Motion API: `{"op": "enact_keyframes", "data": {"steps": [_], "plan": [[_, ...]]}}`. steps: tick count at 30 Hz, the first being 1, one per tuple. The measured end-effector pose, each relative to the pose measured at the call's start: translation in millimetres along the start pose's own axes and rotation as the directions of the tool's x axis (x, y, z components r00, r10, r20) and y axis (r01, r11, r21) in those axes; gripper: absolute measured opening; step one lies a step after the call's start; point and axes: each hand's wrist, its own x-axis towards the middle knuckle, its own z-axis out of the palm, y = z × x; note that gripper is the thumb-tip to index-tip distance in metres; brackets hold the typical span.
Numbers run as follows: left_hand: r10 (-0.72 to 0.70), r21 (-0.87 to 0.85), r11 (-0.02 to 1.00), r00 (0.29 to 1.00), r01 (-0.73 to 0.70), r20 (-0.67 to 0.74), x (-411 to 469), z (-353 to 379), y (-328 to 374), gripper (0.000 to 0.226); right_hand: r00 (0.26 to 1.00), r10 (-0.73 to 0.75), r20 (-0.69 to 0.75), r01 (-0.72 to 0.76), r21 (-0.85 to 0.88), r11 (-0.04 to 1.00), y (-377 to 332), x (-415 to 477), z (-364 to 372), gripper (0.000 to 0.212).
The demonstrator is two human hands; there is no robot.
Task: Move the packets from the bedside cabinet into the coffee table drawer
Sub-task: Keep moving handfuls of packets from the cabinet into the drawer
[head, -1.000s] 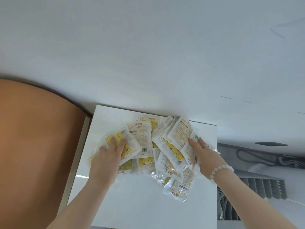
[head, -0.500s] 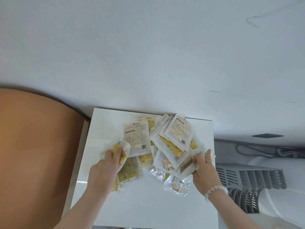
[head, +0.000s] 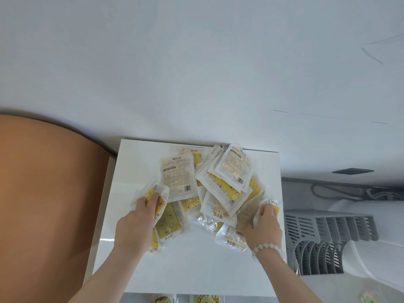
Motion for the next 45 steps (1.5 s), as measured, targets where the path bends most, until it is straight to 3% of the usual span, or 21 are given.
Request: {"op": "enact_keyframes", "data": {"steps": [5,8,12,16,17,20,22,25,29,32,34,37,41,45], "plan": [[0.006,0.012,1.0,0.997,-0.007,0.076,-7.2,0.0,-5.5,0.067,0.994,0.058,-0.096,-0.052,0.056,0.997,2.3,-6.5,-13.2,0.029],[0.007,0.064,0.998,0.992,-0.015,0.126,-19.7,-7.8,-7.4,0.062,0.975,0.163,-0.149,-0.135,0.182,0.974,5.3,-13.0,-35.2,0.026],[0.008,0.069,0.997,0.993,-0.017,0.119,-42.5,-39.2,-8.5,0.043,0.938,0.342,-0.054,-0.296,0.384,0.874,16.0,-28.8,-67.7,0.038],[0.05,-0.087,0.995,0.996,-0.044,0.068,-60.4,-85.7,-2.8,0.025,0.862,0.476,0.172,-0.47,0.62,0.628,27.6,-57.1,-109.8,0.077],[0.072,-0.144,0.988,0.996,-0.063,0.061,-63.7,-98.3,2.0,0.02,0.859,0.466,0.213,-0.485,0.629,0.607,32.3,-63.1,-119.2,0.071],[0.121,-0.323,0.942,0.99,-0.093,0.068,-71.1,-134.4,27.3,0.01,0.845,0.426,0.325,-0.53,0.621,0.577,39.2,-87.0,-152.8,0.026],[0.168,-0.468,0.876,0.983,-0.113,0.078,-76.6,-156.8,50.7,0.016,0.857,0.39,0.336,-0.51,0.659,0.553,43.6,-101.9,-172.9,0.014],[0.254,-0.6,0.786,0.963,-0.15,0.092,-85.0,-184.4,83.5,0.036,0.865,0.377,0.33,-0.483,0.752,0.449,51.9,-122.7,-192.8,0.018],[0.349,-0.669,0.716,0.932,-0.201,0.094,-110.3,-224.2,123.3,0.014,0.881,0.382,0.278,-0.402,0.866,0.297,64.6,-157.5,-212.1,0.027],[0.395,-0.675,0.703,0.912,-0.223,0.11,-128.6,-238.6,148.4,0.051,0.873,0.43,0.23,-0.331,0.927,0.175,70.3,-195.6,-229.2,0.025],[0.467,-0.634,0.717,0.874,-0.288,0.131,-142.9,-241.6,165.4,0.068,0.884,0.426,0.192,-0.25,0.964,0.085,77.9,-222.1,-236.5,0.023],[0.595,-0.548,0.726,0.779,-0.415,0.199,-177.5,-240.3,192.7,0.06,0.87,0.472,0.144,-0.149,0.988,-0.028,97.6,-261.7,-241.0,0.024],[0.766,-0.512,0.627,0.584,-0.587,0.269,-238.5,-225.5,229.5,0.034,0.82,0.56,0.123,-0.046,0.988,-0.149,126.5,-319.0,-229.6,0.027],[0.854,-0.478,0.52,0.411,-0.708,0.319,-303.9,-203.0,263.2,0.036,0.763,0.635,0.123,0.082,0.956,-0.283,160.8,-385.4,-213.3,0.026]]}}
